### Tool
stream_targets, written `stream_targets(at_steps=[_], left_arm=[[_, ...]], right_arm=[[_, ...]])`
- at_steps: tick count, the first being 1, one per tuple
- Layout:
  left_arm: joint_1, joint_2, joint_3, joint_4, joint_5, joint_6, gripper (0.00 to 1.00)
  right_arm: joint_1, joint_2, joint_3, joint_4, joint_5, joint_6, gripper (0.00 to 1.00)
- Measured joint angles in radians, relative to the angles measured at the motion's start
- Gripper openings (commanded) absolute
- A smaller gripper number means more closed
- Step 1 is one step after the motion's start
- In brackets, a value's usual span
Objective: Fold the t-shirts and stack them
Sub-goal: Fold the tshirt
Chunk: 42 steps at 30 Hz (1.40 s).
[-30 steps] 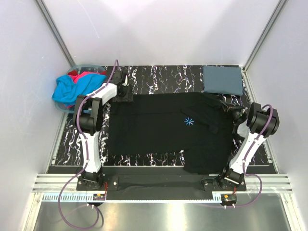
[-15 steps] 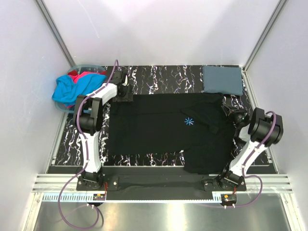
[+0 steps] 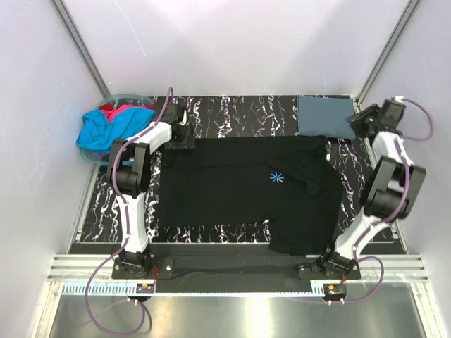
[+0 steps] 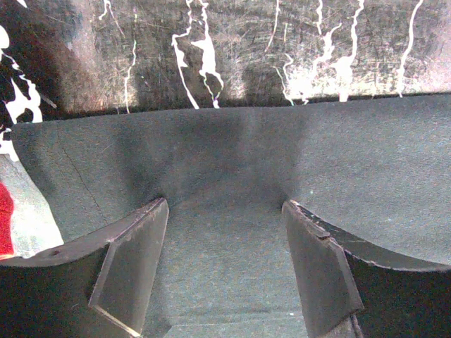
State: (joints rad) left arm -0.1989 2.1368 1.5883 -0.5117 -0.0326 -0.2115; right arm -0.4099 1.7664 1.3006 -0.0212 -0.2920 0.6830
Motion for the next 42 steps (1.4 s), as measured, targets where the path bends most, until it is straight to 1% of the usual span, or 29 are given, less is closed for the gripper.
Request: stream_targets(at_steps=[3,7,10,15,17,23,27,32,34,36,37,39,40,42], left_arm=[[0.0,0.0,0.0,0.001,0.0,-0.001,0.73],[0.0,0.0,-0.001,0.002,-0.001,-0.003,0.73],[0.0,0.0,-0.002,0.003,-0.001,-0.003,0.74],[-0.001,-0.002,-0.006,0.009,-0.001,-0.004,0.74],[-0.001,-0.002,-0.007,0.01,-0.001,-0.004,0.74],[-0.002,-0.002,-0.007,0.01,-0.001,-0.004,0.74],[-0.002,-0.003,-0.007,0.01,-0.001,-0.004,0.74],[-0.002,-0.003,-0.007,0.011,-0.002,-0.005,0.74],[-0.002,-0.003,-0.008,0.011,-0.002,-0.005,0.74],[-0.002,-0.003,-0.008,0.012,-0.002,-0.006,0.74],[-0.002,-0.004,-0.009,0.013,-0.002,-0.006,0.74],[-0.002,-0.004,-0.011,0.014,-0.002,-0.006,0.75],[-0.002,-0.006,-0.012,0.016,-0.002,-0.006,0.76],[-0.002,-0.006,-0.014,0.018,0.0,-0.007,0.75]], right_arm=[[0.046,0.135,0.138,-0.187,0.015,-0.119,0.43],[0.126,0.344,0.376,-0.439,0.049,-0.262,0.41],[0.171,0.43,0.491,-0.565,0.076,-0.335,0.41],[0.215,0.484,0.609,-0.698,0.109,-0.412,0.36],[0.217,0.493,0.636,-0.72,0.121,-0.433,0.35],[0.218,0.494,0.636,-0.771,0.176,-0.472,0.34],[0.218,0.508,0.64,-0.778,0.177,-0.478,0.33],[0.22,0.569,0.675,-0.785,0.166,-0.474,0.31],[0.22,0.588,0.685,-0.786,0.163,-0.469,0.25],[0.22,0.595,0.687,-0.785,0.161,-0.465,0.07],[0.22,0.595,0.687,-0.785,0.163,-0.459,0.01],[0.22,0.594,0.685,-0.78,0.181,-0.437,0.0],[0.219,0.582,0.658,-0.753,0.198,-0.418,0.0],[0.212,0.516,0.544,-0.673,0.211,-0.372,0.0]])
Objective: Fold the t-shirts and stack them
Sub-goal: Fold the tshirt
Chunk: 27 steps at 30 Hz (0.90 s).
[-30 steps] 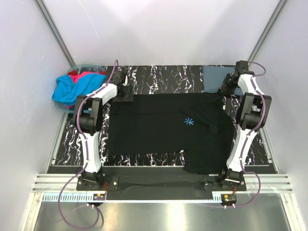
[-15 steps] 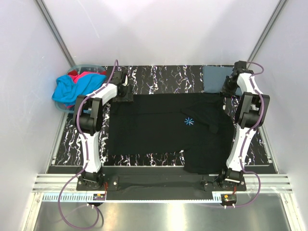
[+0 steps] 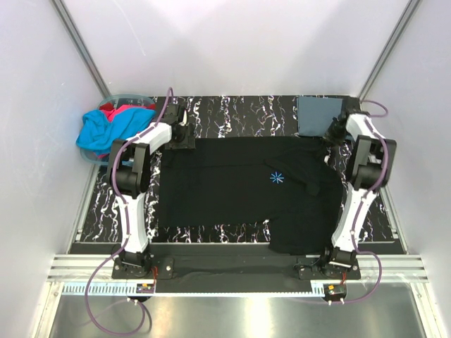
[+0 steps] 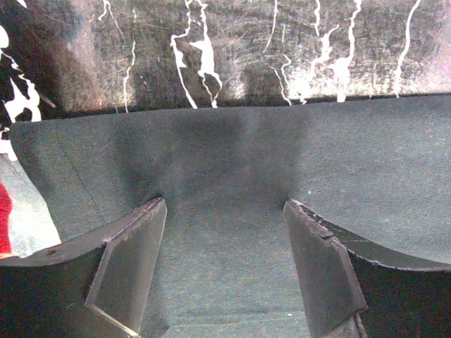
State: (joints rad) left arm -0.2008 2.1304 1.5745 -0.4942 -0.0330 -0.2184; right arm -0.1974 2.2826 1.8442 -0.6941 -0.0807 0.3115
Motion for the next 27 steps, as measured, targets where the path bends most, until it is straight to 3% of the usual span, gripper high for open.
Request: stream_targets(at_steps=[4,10,24,27], left_arm=[[0.0,-0.003,-0.006,0.008,0.001,0.0,0.76],[0.0,-0.003,-0.008,0.018,0.007,-0.001,0.76],[0.0,-0.004,-0.011,0.023,0.01,-0.001,0.76],[0.0,-0.004,-0.011,0.023,0.01,-0.001,0.76]], right_arm=[[-0.046,-0.187,-0.256,0.107,-0.025,0.108,0.0],[-0.164,-0.373,-0.528,0.371,-0.216,0.305,0.0],[-0.353,-0.398,-0.983,0.946,-0.625,0.74,0.0],[-0.377,-0.4,-1.032,0.988,-0.666,0.771,0.06]])
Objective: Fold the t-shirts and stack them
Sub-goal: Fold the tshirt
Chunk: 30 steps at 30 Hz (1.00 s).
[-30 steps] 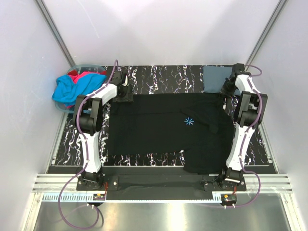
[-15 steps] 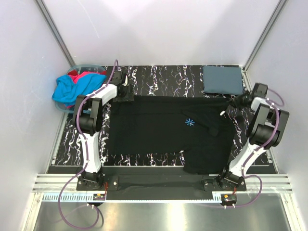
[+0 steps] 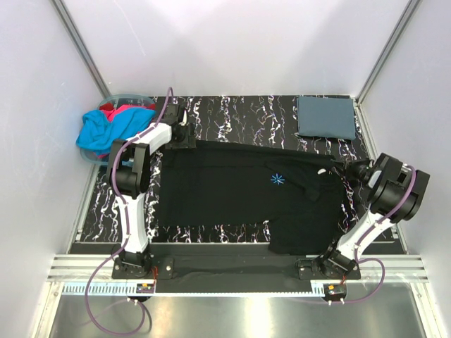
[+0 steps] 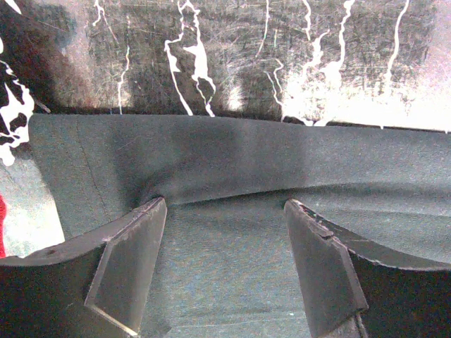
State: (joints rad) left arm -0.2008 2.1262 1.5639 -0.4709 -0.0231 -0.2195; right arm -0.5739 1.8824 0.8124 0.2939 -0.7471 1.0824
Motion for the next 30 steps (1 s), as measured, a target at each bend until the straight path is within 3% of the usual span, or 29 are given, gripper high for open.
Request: stream_targets(at_steps=[5,9,18,26,30], left_arm=[[0.0,0.0,0.0,0.001,0.0,-0.002,0.76],[0.0,0.0,0.0,0.001,0.0,-0.003,0.76],[0.0,0.0,0.0,0.001,0.001,-0.002,0.75],[-0.002,-0.005,0.069,-0.041,0.044,0.013,0.76],[-0.02,-0.085,0.092,-0.047,0.047,0.023,0.76]], right_arm=[[-0.003,-0.012,-0.024,-0.006,-0.017,-0.017,0.27],[-0.003,-0.064,-0.012,-0.098,0.018,-0.092,0.35],[0.037,-0.143,0.22,-0.416,0.222,-0.315,0.34],[0.255,-0.267,0.261,-0.619,0.428,-0.422,0.35],[0.348,-0.31,0.261,-0.673,0.482,-0.442,0.36]])
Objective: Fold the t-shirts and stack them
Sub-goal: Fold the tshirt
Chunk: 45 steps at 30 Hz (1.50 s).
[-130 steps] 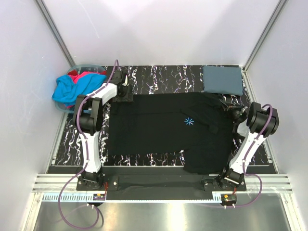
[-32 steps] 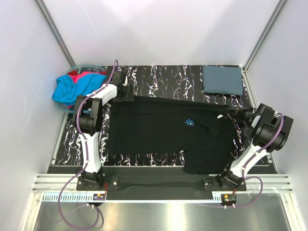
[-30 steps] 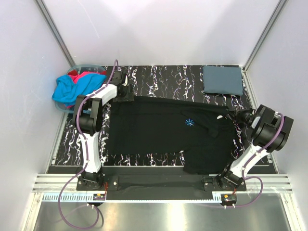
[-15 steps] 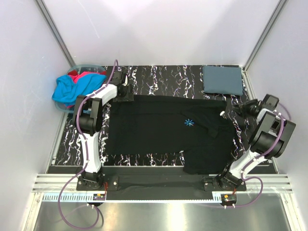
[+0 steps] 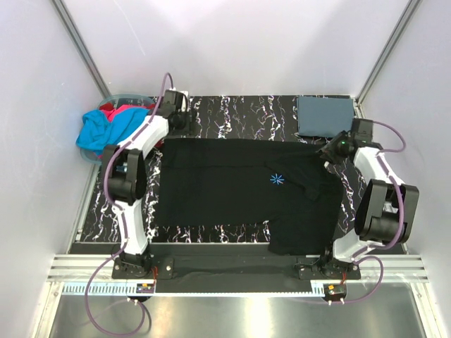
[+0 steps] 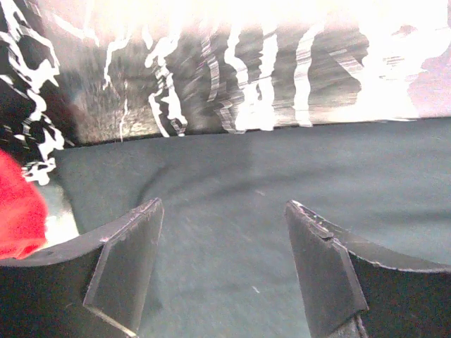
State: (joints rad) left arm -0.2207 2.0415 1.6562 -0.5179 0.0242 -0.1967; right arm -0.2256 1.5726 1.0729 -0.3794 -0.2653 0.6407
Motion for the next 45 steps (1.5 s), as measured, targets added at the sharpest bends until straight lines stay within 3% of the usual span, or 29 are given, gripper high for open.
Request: stream_targets(at_steps=[4,13,22,31,45], left_arm=[[-0.034,-0.139,-0.031,0.018,0.047,-0.007,0.75],[-0.06,-0.425,-0.302,0.135,0.277,-0.12,0.76],[-0.06,-0.581,-0.422,0.165,0.298,-0.121,0.76],[-0.06,-0.583,-0.46,0.173,0.291,-0.108,0.76],[-0.06,-0.583,-0.462,0.175,0.27,-0.095,0.76]], right_arm=[[0.122,-0.028,-0.003,-0.046,0.052,-0.041,0.32],[0.388,-0.036,-0.118,-0.084,0.117,-0.021,0.26],[0.447,-0.083,-0.203,-0.103,0.249,0.068,0.28],[0.448,-0.009,-0.178,-0.087,0.399,0.064,0.32],[0.449,0.045,-0.136,-0.048,0.432,-0.001,0.41]])
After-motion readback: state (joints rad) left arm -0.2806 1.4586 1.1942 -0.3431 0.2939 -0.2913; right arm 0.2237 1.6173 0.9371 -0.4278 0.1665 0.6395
